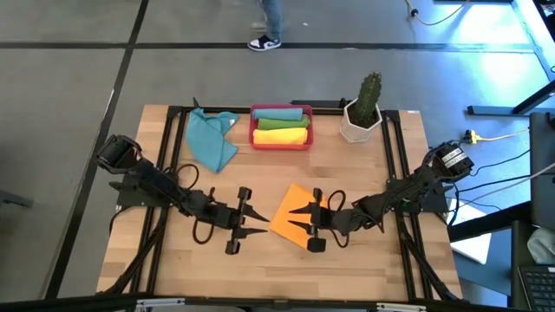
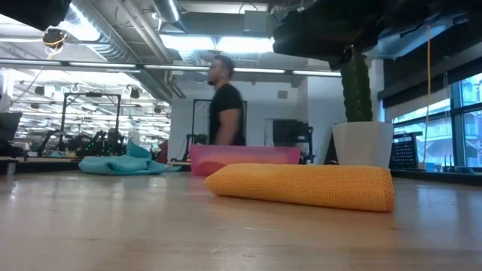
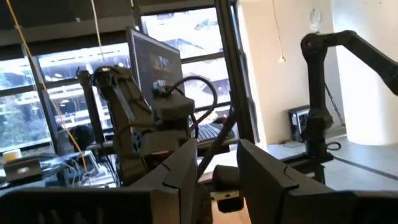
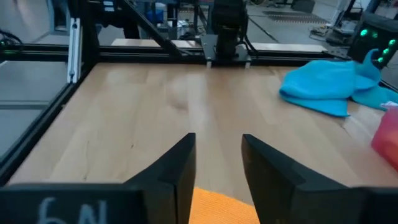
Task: Roll microfiber towels into tight, uniform cylinder then place into a basket
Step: Roll the orange towel
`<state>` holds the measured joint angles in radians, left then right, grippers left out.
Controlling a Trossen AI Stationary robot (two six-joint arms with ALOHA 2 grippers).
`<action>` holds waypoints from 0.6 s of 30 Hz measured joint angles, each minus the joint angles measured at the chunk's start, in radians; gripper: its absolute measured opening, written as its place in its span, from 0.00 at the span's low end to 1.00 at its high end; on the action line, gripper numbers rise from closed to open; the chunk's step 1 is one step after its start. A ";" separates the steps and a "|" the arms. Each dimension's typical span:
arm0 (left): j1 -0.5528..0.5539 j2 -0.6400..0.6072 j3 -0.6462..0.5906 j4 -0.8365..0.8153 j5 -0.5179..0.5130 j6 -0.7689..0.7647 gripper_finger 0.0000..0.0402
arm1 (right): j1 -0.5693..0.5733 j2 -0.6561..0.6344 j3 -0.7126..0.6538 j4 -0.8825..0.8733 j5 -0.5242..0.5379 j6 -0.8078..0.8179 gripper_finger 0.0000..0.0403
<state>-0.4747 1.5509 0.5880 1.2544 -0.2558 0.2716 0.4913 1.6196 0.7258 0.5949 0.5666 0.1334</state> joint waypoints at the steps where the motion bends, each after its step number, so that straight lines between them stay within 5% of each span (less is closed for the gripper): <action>1: 0.000 0.000 0.000 0.007 0.000 0.001 0.26 | 0.000 0.000 0.000 0.000 -0.013 0.015 0.32; 18: 0.036 0.000 0.000 0.020 -0.023 0.002 0.26 | -0.013 0.166 0.000 0.018 -0.056 0.197 0.33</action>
<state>-0.4383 1.5509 0.5880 1.2747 -0.2787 0.2733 0.4780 1.7854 0.7261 0.6133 0.5104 0.3305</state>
